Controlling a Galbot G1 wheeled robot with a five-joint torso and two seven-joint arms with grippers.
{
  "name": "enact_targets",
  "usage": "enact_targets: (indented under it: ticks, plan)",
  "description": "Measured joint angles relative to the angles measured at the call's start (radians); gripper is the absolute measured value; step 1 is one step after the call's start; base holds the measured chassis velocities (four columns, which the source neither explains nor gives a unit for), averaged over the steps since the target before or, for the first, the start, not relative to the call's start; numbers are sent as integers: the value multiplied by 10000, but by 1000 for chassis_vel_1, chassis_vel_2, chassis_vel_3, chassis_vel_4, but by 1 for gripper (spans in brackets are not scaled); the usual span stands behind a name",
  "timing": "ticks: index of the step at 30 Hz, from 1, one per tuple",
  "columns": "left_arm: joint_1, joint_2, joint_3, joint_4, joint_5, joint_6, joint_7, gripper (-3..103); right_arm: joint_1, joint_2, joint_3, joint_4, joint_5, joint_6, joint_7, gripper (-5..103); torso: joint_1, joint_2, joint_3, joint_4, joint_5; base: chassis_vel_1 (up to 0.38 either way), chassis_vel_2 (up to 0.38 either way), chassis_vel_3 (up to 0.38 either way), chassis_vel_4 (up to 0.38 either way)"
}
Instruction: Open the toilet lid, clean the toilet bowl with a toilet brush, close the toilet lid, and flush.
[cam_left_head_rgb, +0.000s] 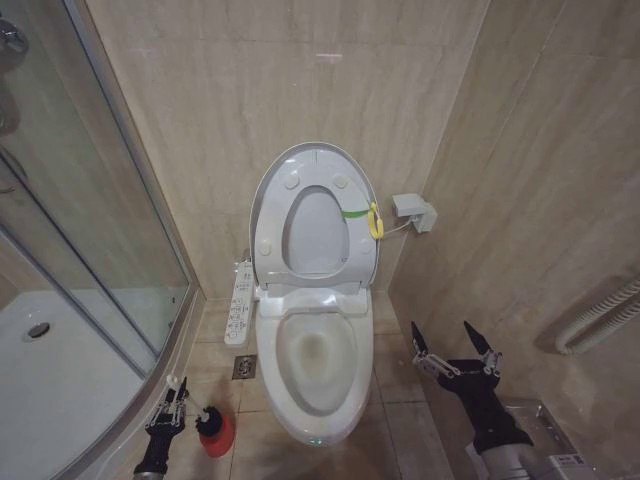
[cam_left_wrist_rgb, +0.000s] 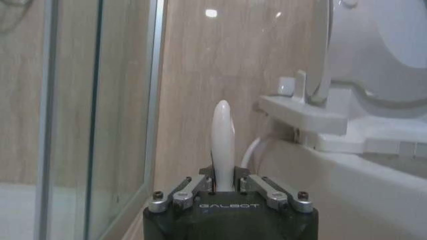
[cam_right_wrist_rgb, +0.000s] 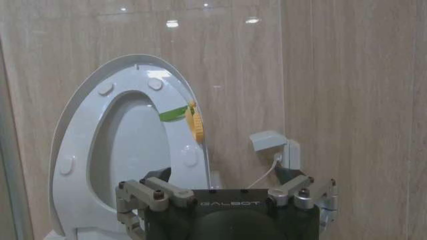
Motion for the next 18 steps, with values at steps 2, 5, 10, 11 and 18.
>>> enact_targets:
  ticks: [2,5,10,11,18]
  plan:
    - [-112,31,89,202,-99,3,54,19,0,0,0,-1,0,0,0,100,0,0,0,0,0,0,0,0,0]
    - [-418,149,321,796,-282,10,208,19,0,0,0,0,0,0,1,100,0,0,0,0,0,0,0,0,0]
    - [-535,228,444,1110,-304,15,251,19,0,0,0,0,0,0,-1,100,0,0,0,1,1,0,0,0,0]
    - [-557,231,470,1193,-274,16,255,19,0,0,0,0,0,0,-1,100,0,0,0,1,1,0,0,0,0]
    - [-598,240,349,1462,904,16,291,19,0,0,0,0,0,0,0,100,0,0,0,1,1,0,0,0,0]
